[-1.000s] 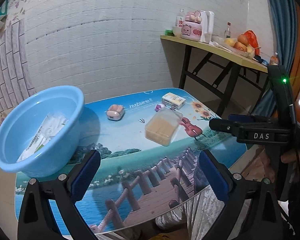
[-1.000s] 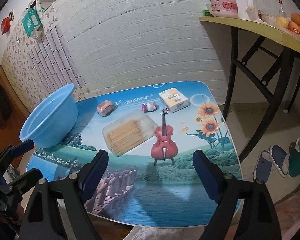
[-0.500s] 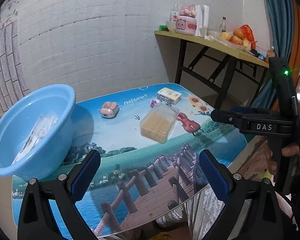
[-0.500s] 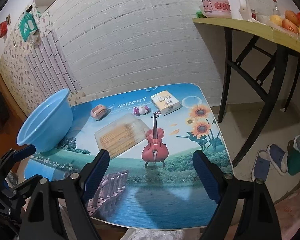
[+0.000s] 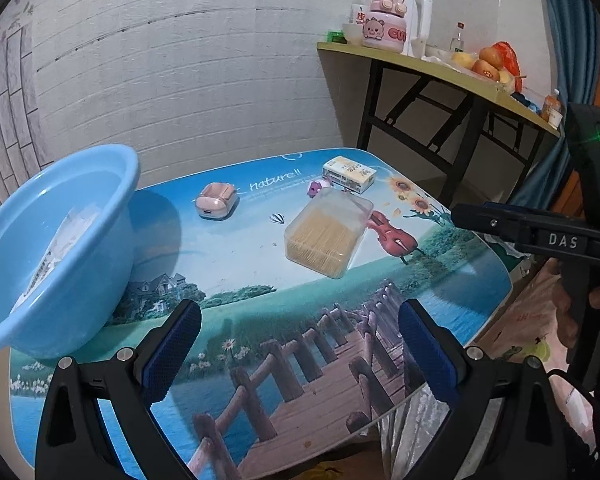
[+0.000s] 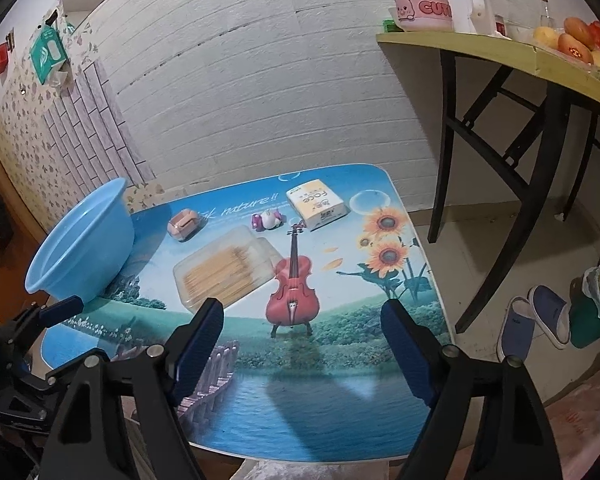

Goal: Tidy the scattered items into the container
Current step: 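Move both grippers back over the table toward the toothpick box and tissue packet, then grasp the toothpick box with left gripper while right grasps the Face tissue packet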

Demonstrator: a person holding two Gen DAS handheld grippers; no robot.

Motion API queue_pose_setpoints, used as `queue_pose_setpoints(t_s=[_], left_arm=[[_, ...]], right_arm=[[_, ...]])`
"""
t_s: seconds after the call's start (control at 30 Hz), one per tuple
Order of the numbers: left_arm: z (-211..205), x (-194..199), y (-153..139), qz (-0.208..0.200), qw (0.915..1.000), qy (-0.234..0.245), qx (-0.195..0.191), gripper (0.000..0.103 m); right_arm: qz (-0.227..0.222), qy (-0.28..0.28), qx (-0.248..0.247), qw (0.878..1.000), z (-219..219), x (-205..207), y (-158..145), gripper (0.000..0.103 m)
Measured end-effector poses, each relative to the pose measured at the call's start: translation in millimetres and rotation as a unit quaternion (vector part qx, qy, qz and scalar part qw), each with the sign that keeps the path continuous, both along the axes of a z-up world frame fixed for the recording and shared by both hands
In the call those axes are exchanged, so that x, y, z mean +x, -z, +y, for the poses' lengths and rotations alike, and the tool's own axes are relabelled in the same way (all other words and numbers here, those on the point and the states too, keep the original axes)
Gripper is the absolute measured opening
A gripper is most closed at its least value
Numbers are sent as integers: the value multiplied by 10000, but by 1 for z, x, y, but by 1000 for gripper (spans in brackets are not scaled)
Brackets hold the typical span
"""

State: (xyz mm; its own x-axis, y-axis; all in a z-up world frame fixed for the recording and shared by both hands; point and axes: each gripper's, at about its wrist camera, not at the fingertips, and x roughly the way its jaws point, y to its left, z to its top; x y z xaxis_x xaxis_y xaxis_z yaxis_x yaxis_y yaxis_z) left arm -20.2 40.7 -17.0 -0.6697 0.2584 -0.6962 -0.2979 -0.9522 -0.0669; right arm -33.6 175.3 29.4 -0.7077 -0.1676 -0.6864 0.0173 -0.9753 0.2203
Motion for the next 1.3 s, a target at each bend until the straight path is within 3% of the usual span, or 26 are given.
queue_pose_setpoints(t_s=[0.2, 0.67, 1.3], left_arm=[[10, -19, 11, -24, 9996, 153, -254, 100], [25, -59, 22, -108, 9967, 747, -289, 100], [47, -111, 40, -386, 9916, 1212, -245, 91]], right_arm=[[-97, 33, -32, 9999, 6, -6, 7, 84], [-221, 107, -46, 9997, 25, -28, 22, 84], [-293, -778, 1009, 9914, 12, -110, 26, 82]])
